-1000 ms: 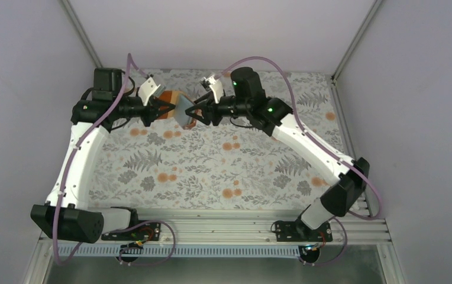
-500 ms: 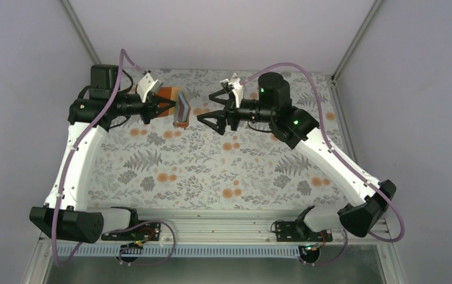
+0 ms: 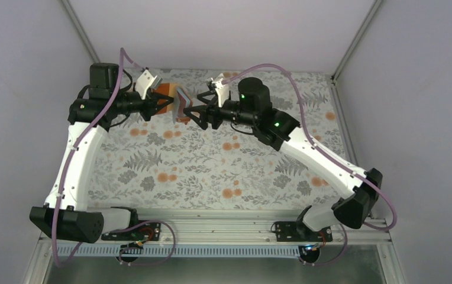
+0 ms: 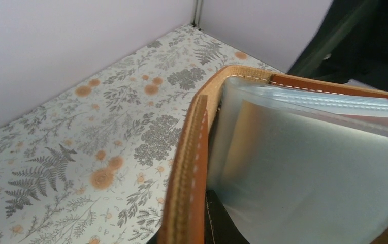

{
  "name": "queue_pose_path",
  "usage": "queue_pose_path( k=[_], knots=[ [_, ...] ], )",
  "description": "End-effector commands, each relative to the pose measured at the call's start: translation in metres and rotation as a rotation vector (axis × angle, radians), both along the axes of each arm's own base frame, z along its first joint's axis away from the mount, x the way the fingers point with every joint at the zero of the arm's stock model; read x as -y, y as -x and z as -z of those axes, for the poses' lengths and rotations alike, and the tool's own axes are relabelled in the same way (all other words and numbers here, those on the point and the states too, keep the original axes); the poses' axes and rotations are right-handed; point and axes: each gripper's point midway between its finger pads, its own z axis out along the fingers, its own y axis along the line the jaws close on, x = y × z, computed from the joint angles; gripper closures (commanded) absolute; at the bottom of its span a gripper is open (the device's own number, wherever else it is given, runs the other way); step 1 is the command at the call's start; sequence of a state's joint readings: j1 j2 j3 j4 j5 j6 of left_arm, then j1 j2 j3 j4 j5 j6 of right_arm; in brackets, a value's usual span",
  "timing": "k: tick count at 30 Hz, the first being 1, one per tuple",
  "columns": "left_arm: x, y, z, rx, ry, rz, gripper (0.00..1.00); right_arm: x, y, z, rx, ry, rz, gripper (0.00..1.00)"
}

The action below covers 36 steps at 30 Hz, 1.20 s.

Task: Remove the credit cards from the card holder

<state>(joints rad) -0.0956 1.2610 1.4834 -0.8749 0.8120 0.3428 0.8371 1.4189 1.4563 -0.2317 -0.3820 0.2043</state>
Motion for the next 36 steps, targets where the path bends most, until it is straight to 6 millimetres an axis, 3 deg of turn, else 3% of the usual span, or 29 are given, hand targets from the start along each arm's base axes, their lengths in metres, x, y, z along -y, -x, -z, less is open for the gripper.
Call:
queue_pose_path(
  k=[1, 6, 10, 15, 17, 18, 21, 23, 25, 29, 30, 31, 36],
  knots=[
    [0.001, 0.001, -0.014, 0.033, 0.02, 0.0, 0.98, -0.004, -0.021, 0.003, -0.019, 0.014, 0.102, 0.22],
    [0.001, 0.001, -0.012, 0.031, 0.02, 0.006, 0.98, -0.012, -0.028, 0.006, -0.039, 0.001, 0.107, 0.27],
    [0.002, 0.003, -0.013, 0.034, 0.021, 0.014, 0.98, -0.021, -0.035, 0.011, -0.057, -0.005, 0.108, 0.39],
    [0.002, 0.003, -0.009, 0.026, 0.021, 0.017, 0.98, -0.035, -0.031, 0.015, -0.098, -0.017, 0.036, 0.73],
    [-0.001, -0.001, -0.011, 0.036, 0.007, -0.01, 0.97, -0.031, -0.034, 0.02, -0.148, -0.021, 0.052, 0.95],
    [-0.004, -0.004, -0.012, 0.041, -0.003, -0.028, 0.9, -0.027, -0.04, 0.023, -0.177, -0.019, 0.079, 0.96],
    [-0.011, -0.013, -0.012, 0.061, -0.042, -0.084, 0.28, -0.01, -0.065, 0.04, -0.298, -0.001, 0.213, 0.96],
    [-0.013, -0.015, -0.009, 0.067, -0.059, -0.092, 0.1, -0.003, -0.075, 0.054, -0.376, 0.024, 0.292, 0.96],
    [-0.01, -0.015, -0.005, 0.058, -0.06, -0.084, 0.01, -0.006, -0.075, 0.057, -0.425, 0.009, 0.29, 0.96],
    [0.011, -0.012, 0.01, 0.042, -0.105, -0.033, 0.0, -0.017, -0.075, 0.056, -0.484, -0.034, 0.265, 0.96],
    [0.016, -0.013, 0.015, 0.045, -0.133, -0.031, 0.0, -0.021, -0.081, 0.07, -0.507, -0.012, 0.278, 0.96],
    [0.018, -0.016, 0.019, 0.047, -0.157, -0.04, 0.0, -0.023, -0.082, 0.071, -0.512, -0.012, 0.281, 0.96],
    [0.008, -0.041, 0.032, 0.056, -0.263, -0.155, 0.0, -0.027, -0.077, 0.069, -0.505, -0.01, 0.261, 0.96]
  ],
)
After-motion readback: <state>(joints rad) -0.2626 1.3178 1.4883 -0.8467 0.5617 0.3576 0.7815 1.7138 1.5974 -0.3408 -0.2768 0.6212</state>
